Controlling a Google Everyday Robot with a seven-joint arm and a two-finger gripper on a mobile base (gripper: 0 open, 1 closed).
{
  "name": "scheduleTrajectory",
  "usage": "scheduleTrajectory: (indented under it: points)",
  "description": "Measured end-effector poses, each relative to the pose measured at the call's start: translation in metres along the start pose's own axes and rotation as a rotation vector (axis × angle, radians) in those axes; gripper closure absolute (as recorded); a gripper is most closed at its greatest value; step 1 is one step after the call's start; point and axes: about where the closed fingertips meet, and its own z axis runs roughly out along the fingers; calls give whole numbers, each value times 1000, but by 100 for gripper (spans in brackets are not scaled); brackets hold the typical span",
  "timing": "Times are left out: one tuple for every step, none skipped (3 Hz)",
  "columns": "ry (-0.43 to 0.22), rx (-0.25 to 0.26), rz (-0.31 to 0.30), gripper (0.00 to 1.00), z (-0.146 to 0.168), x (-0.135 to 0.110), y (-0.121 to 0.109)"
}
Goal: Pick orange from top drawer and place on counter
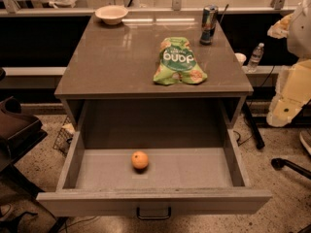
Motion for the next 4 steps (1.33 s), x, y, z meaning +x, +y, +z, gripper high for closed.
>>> scheduleTrajectory:
  points:
    - [-9,-3,0,0,3,0,0]
    - [-59,-20,2,0,20,-2,2]
    - [-172,-69,12,0,68,6,17]
    - [-350,-84,44,0,122,7,32]
